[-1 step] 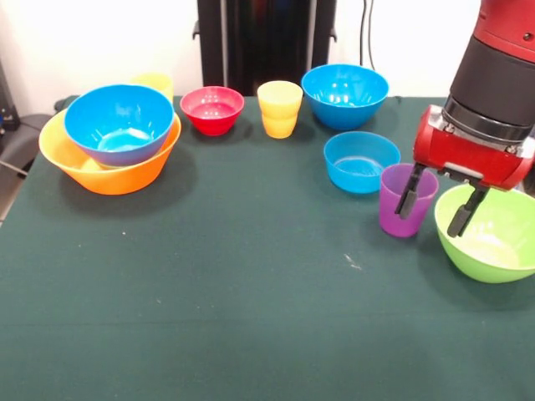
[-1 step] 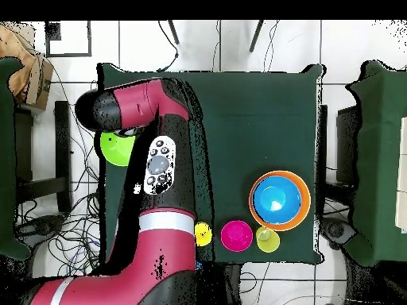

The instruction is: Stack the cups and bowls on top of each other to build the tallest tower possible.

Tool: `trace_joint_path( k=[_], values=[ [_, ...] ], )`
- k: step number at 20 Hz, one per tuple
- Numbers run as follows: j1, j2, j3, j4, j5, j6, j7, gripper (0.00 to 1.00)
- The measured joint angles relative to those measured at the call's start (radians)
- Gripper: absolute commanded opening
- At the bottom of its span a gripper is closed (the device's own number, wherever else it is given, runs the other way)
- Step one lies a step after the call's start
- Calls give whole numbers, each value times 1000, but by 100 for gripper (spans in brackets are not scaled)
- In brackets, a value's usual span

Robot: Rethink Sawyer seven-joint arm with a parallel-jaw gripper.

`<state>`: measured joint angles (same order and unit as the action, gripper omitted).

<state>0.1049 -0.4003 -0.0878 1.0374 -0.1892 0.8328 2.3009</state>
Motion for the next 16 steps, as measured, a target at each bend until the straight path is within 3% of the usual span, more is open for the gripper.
trace_joint_path(
  k=[16],
  values=[
    [44,-20,0,27,-24,0,0,100]
  ],
)
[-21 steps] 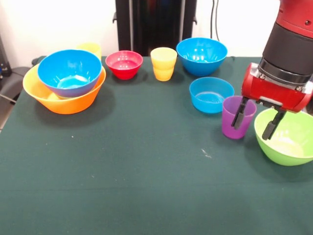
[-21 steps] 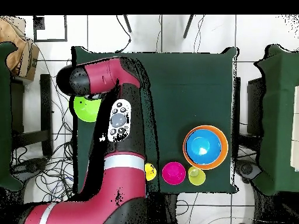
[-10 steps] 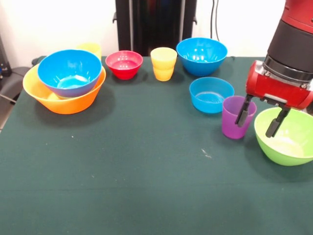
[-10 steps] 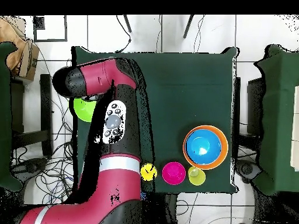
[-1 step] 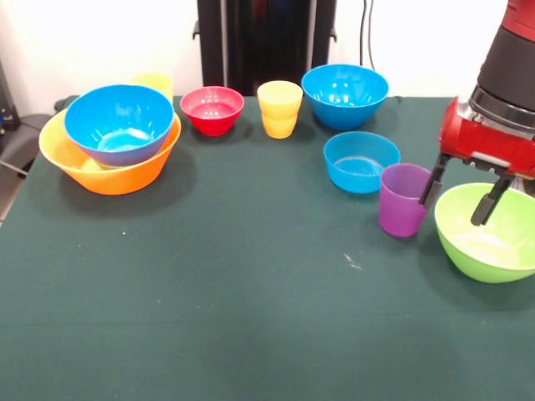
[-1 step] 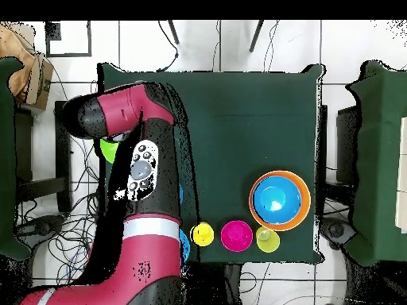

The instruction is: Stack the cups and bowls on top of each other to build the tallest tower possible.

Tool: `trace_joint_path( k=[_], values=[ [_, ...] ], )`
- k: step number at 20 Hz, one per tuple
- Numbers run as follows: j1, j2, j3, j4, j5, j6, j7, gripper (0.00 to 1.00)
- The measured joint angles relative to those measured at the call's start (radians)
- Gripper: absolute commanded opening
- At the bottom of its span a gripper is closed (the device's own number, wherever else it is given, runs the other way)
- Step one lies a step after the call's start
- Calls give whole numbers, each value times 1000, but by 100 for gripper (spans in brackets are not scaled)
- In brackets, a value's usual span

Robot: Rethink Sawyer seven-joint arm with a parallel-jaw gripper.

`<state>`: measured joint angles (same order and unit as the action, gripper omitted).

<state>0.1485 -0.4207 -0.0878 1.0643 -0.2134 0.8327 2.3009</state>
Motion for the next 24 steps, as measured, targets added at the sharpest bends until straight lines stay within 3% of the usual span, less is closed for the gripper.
trace_joint_path(
  k=[11,24],
  values=[
    [10,-35,0,67,-75,-31,0,100],
    [14,-24,-4,110,-76,-43,0,100]
  ],
)
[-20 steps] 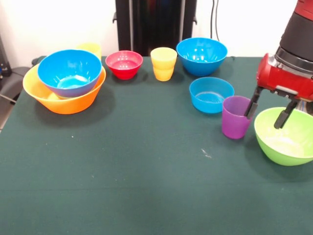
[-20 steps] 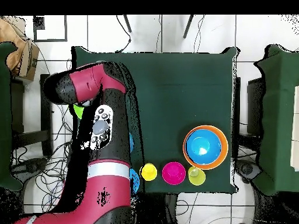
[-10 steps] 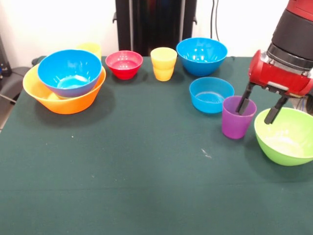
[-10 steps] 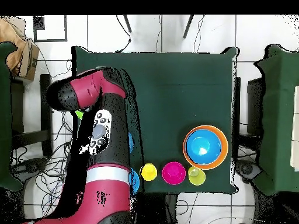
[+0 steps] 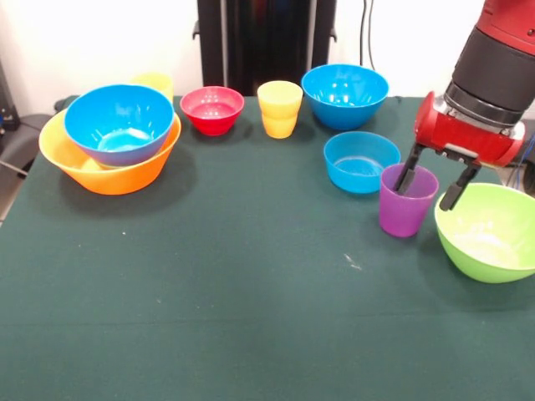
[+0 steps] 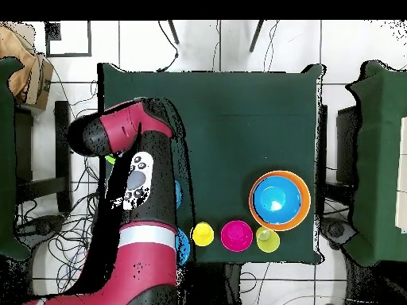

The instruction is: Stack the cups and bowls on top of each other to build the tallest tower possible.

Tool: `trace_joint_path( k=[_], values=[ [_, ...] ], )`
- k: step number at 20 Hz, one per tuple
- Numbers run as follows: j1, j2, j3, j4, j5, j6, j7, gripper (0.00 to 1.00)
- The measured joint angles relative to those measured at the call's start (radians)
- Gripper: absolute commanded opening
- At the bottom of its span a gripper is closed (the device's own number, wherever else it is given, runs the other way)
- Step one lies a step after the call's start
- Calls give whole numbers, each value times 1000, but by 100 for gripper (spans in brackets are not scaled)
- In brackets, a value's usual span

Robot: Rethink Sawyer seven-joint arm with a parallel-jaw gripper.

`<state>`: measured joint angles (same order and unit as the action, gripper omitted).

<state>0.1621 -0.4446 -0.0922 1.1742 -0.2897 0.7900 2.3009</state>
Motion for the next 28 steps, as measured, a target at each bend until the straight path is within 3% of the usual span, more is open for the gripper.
trace_joint_path(
  k=[28],
  values=[
    [4,35,-5,0,75,0,0,100]
  ],
)
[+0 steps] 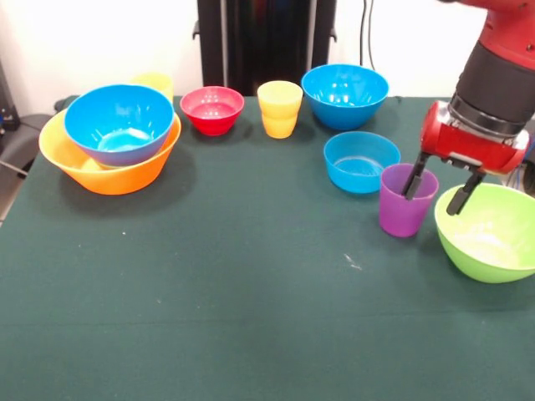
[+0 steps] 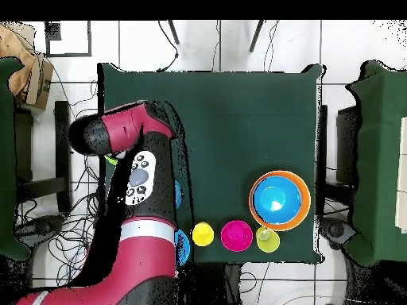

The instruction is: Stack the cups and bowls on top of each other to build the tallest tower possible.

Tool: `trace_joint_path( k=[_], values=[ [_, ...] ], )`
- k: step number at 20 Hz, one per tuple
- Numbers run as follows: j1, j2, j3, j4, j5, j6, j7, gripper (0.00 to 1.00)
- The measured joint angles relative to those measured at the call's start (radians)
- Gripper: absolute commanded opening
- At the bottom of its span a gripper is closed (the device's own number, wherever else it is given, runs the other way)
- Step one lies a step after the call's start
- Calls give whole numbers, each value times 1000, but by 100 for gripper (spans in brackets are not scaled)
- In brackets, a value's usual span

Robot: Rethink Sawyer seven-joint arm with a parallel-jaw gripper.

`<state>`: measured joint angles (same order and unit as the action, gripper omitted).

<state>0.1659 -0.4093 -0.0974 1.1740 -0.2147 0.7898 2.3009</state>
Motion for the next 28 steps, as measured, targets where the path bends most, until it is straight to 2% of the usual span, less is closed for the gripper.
trace_joint_path(
  k=[9,15,24,28],
  values=[
    [33,86,-23,-45,0,0,0,100],
    [68,147,-64,-120,-2,26,0,100],
    [99,197,-96,-213,6,56,0,100],
    [99,199,-96,-225,15,56,0,100]
  ],
)
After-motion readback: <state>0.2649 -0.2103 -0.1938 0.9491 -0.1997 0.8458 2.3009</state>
